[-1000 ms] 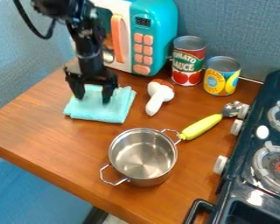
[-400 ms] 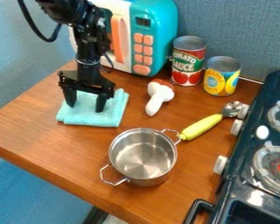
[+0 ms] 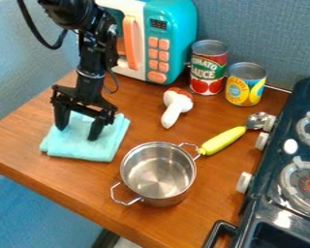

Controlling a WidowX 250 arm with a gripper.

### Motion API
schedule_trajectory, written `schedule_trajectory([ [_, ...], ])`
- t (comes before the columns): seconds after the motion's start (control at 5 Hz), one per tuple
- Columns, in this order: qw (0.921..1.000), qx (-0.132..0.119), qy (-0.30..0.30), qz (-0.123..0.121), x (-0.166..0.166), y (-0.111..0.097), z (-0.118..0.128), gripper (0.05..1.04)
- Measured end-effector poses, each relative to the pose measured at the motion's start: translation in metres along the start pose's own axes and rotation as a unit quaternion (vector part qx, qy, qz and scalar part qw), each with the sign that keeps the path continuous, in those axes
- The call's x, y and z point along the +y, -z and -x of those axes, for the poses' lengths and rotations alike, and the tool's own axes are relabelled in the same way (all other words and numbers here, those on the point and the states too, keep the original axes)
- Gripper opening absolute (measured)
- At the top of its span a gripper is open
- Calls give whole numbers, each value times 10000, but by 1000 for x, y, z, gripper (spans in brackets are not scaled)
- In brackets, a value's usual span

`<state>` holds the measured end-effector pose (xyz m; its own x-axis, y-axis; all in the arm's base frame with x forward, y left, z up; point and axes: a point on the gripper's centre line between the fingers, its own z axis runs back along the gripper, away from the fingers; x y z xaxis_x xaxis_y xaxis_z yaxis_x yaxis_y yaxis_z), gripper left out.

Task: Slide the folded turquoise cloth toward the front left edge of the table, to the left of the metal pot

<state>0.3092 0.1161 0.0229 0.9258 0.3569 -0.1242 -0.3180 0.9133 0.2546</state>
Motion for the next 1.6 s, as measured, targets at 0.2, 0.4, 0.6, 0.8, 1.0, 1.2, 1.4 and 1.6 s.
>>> schedule_trajectory([
  [0.2,9994,357,-10,-24,7,4,19,1001],
  [0.4,9985,467,-259,83,25,3,34,1000],
  [0.6,9984,383,-261,309,25,-2,37,1000],
  [0.8,9943,-218,-570,871,34,-28,30,1000],
  [1.0,9893,-620,-236,1299,38,-58,30,1000],
  [1.2,9854,-795,348,1467,38,-91,21,1000],
  [1.4,9824,-983,903,1307,26,-111,12,1000],
  [1.6,9797,-920,1517,931,1,-108,0,1000],
])
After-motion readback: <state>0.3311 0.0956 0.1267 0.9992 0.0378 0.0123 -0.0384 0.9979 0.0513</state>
